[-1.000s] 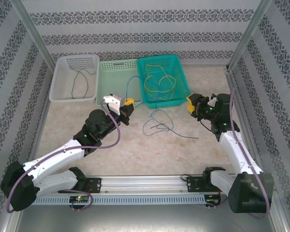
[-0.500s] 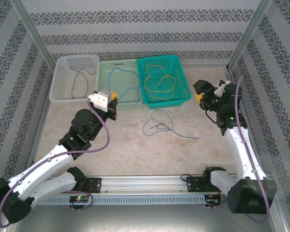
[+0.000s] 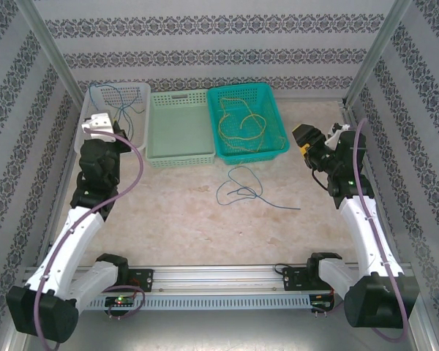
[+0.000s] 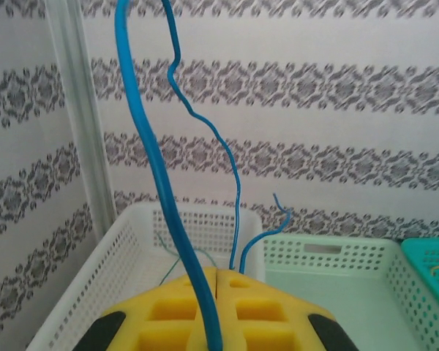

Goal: Untangle the cables

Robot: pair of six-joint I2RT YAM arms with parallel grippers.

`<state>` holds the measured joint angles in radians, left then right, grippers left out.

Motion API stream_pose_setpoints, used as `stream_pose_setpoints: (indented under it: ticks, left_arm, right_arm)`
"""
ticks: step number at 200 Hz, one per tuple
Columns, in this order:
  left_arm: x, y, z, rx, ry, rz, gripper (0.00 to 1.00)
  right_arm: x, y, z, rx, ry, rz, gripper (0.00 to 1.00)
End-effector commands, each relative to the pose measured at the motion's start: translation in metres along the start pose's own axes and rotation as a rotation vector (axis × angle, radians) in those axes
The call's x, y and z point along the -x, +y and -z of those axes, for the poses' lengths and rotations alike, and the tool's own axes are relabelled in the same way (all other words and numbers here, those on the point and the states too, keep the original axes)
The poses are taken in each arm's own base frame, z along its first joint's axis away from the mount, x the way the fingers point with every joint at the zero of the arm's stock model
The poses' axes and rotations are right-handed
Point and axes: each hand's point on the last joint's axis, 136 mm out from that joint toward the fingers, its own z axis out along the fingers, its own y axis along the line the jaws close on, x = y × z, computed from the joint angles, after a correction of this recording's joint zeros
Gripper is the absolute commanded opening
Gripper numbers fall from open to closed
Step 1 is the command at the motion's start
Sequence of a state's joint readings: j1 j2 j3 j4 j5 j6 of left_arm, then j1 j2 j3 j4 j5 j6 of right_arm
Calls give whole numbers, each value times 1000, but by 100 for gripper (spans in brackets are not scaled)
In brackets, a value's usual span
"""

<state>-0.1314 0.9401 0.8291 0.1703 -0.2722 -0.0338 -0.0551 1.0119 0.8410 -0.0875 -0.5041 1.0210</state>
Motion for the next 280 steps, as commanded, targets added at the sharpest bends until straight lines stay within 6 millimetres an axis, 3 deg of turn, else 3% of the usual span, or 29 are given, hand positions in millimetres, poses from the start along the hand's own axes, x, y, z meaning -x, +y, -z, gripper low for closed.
stream_pose_setpoints:
  ticks: [1,25,45,90,117,139,164,244,280]
  left_arm:
    - [7,-41,6,-267,14,78,0]
    - [5,-98,25,-619,46,92,0]
    - [-2,-132,45,-860,108,114,0]
    - [-15,-170,84,-1139,195,96,0]
    - [-17,-193,104,-1268,224,90,0]
    - [-17,-201,109,-1296,222,92,0]
    - [-17,-206,113,-1318,225,93,0]
    - [-17,-208,115,-1332,215,98,0]
    - [-22,-207,111,-1303,223,84,0]
  right_arm:
    - [2,3,3,22,-23,88,72]
    - [4,25,0,67,-16,266,69]
    - [-4,47,-6,97,35,433,65]
    - [-13,82,-17,184,94,612,65]
    - [-51,106,-32,277,203,737,67]
    - [-79,109,-46,308,270,793,68]
    - [-98,108,-56,325,322,816,69]
    - [-135,110,-68,396,445,837,67]
    - [-130,106,-61,374,410,851,67]
